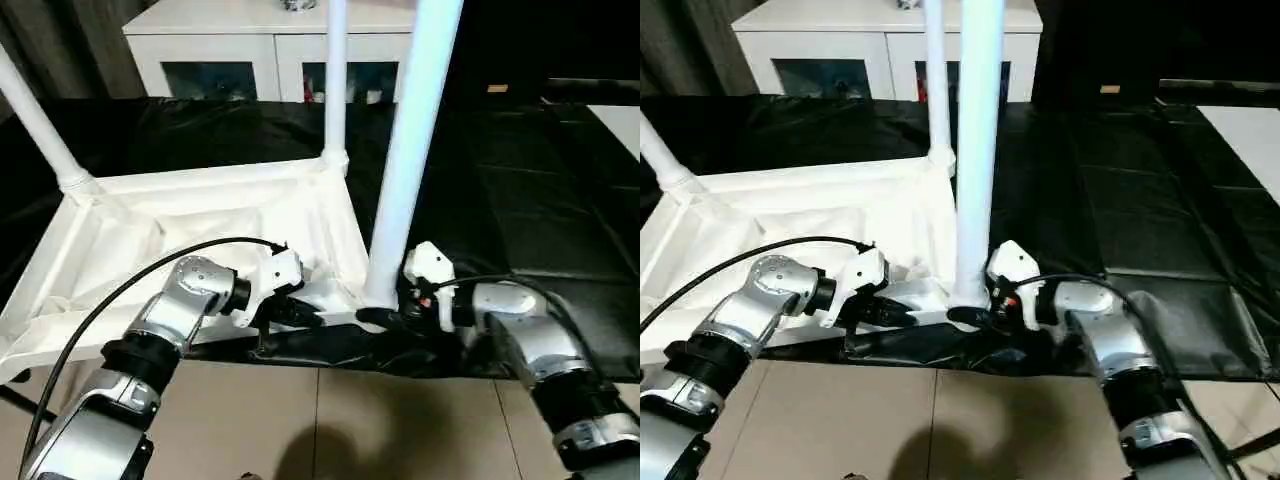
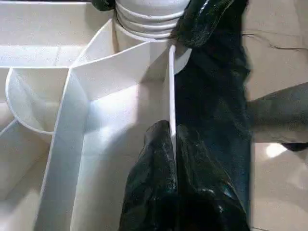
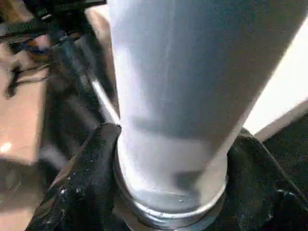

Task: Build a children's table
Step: Rotate leg to tighten

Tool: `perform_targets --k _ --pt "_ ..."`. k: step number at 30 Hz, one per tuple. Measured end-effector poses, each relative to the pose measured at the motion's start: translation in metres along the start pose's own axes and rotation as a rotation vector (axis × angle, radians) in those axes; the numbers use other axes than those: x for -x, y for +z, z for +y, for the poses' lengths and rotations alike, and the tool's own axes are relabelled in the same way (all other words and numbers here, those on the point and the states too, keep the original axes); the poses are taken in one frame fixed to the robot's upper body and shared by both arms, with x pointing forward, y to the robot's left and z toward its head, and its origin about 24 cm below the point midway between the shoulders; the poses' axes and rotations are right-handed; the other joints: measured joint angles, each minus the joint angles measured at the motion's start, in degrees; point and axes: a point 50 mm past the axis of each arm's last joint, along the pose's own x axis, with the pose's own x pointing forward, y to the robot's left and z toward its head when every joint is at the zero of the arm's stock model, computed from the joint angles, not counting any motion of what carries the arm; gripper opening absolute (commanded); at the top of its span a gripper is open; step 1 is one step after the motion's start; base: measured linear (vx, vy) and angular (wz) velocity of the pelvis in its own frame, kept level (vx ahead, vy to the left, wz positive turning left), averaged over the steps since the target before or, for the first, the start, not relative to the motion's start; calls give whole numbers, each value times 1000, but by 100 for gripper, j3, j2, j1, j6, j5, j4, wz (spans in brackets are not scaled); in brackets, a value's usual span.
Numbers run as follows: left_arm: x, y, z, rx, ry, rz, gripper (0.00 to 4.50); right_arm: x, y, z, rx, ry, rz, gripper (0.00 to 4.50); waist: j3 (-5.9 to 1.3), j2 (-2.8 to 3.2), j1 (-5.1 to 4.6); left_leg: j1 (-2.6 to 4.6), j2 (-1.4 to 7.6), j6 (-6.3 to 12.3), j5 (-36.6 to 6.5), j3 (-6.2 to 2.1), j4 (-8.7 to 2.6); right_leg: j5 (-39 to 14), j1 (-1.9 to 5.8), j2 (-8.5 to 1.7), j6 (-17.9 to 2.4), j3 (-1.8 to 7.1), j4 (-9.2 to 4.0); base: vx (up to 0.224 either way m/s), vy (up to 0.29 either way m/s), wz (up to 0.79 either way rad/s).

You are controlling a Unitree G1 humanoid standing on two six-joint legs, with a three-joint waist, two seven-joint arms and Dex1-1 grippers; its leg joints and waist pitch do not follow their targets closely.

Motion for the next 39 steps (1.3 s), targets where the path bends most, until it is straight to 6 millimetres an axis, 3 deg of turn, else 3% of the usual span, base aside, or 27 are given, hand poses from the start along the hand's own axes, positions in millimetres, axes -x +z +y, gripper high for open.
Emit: perform_targets --k 6,11,15,16,23,30,39 --pt "-14 7 12 9 170 -4 0 -25 1 -8 -146 -341 -51 269 3 -30 -134 9 -4 -3 0 -8 0 3 2 2 -3 8 -1 0 0 0" --pt "-42 23 20 71 308 -18 0 -39 5 -13 -256 -655 -49 268 -4 -20 -107 8 -11 -2 0 -3 0 3 11 -3 -3 19 -3 0 0 0" --pt "-56 29 20 103 340 -23 0 -42 5 -18 -238 -738 -15 268 -43 41 -103 12 -16 0 -1 -2 -2 2 37 -9 -2 18 -36 0 0 0" --pt "-57 29 20 105 341 -25 0 -42 5 -18 -236 -740 -16 303 -49 50 -102 12 -17 0 -1 -2 -3 2 39 -9 -1 18 -37 0 0 0" --pt "-51 26 22 111 342 -17 0 -41 6 -17 -243 -699 -34 379 -51 53 -111 9 -15 0 -1 -8 -7 0 39 -8 2 9 -37 0 0 0" --pt "-31 16 18 103 196 -9 0 -19 5 -17 -105 -424 -17 379 -49 50 -133 7 -4 0 -1 -15 -20 -11 32 0 20 -7 -37 0 0 0" --pt "-6 3 -2 37 -42 -4 0 1 1 4 16 -67 -7 379 -40 39 -2 -2 0 2 -1 -4 -13 -30 26 -1 36 -5 -33 0 0 0"
